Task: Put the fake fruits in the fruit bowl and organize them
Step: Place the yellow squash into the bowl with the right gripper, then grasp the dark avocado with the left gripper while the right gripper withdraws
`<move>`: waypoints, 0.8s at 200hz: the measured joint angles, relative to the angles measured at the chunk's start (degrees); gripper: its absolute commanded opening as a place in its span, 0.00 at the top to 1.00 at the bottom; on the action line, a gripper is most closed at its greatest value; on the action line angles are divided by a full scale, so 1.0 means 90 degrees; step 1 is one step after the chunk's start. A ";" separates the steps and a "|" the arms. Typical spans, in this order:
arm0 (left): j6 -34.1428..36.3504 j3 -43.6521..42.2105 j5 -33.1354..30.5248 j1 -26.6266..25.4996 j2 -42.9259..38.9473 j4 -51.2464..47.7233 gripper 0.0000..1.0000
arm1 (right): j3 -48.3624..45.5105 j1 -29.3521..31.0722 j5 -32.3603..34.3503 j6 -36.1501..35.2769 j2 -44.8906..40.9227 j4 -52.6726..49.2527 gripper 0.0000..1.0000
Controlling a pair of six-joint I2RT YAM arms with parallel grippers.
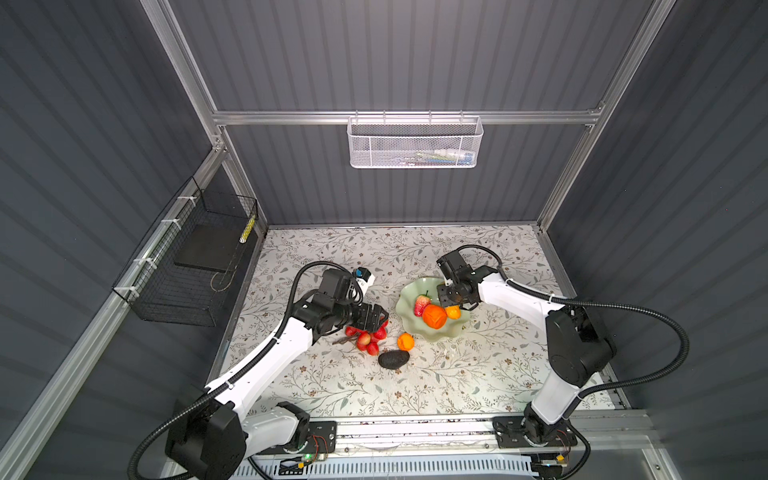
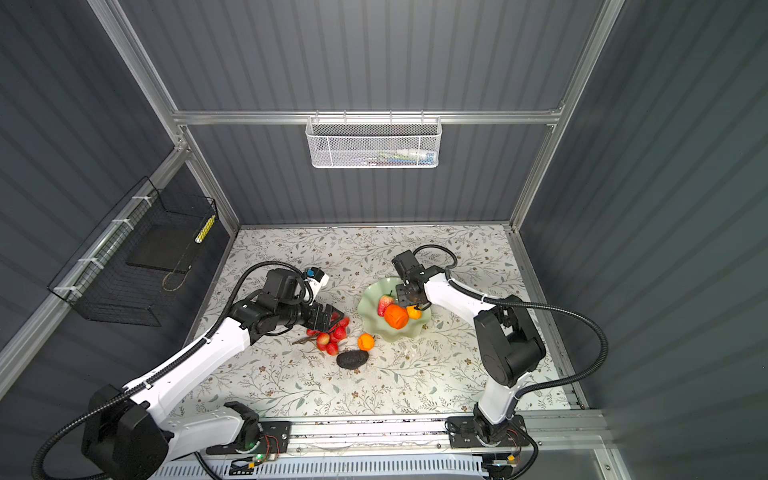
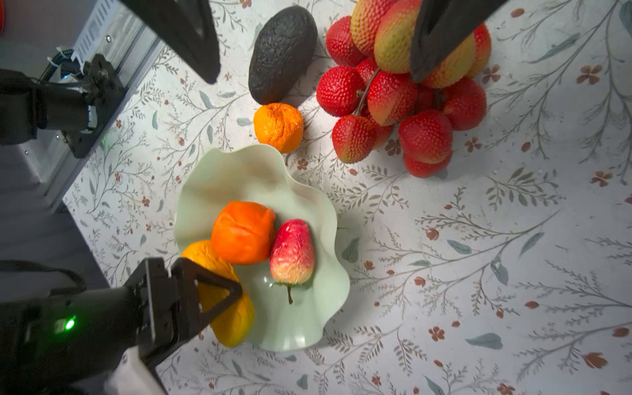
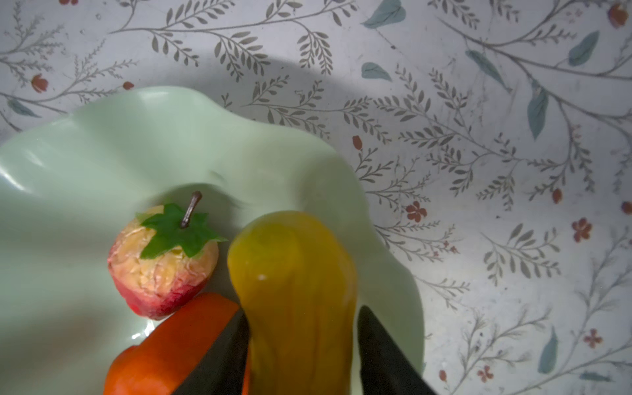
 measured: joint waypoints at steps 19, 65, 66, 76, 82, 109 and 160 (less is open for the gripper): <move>0.0153 0.0211 -0.0214 -0.0590 0.0236 -0.0257 0.14 | 0.0095 0.0000 0.0029 -0.0017 -0.0005 0.0007 0.27; 0.0355 0.0372 -0.0818 -0.1746 0.0862 -0.0746 0.16 | 0.0107 -0.0032 0.0253 -0.0007 -0.0695 0.0075 0.07; 0.0355 0.0372 -0.0831 -0.1761 0.0869 -0.0753 0.16 | 0.0100 -0.0034 0.0267 0.0002 -0.0741 0.0090 0.06; 0.0393 0.0372 -0.1015 -0.1948 0.0950 -0.0865 0.17 | 0.0049 -0.0049 0.0299 -0.0022 -0.1071 0.0199 0.03; 0.0406 0.0372 -0.1124 -0.2052 0.0996 -0.0923 0.16 | 0.0002 -0.0066 0.0316 -0.0007 -0.1297 0.0291 0.01; 0.0461 0.0372 -0.1491 -0.2368 0.1229 -0.1069 0.18 | -0.0228 -0.0153 0.0381 0.0034 -0.2086 0.0665 0.01; 0.0495 0.0493 -0.1766 -0.2730 0.1923 -0.1117 0.20 | -0.0634 -0.0299 0.0449 0.0078 -0.2545 0.0952 0.01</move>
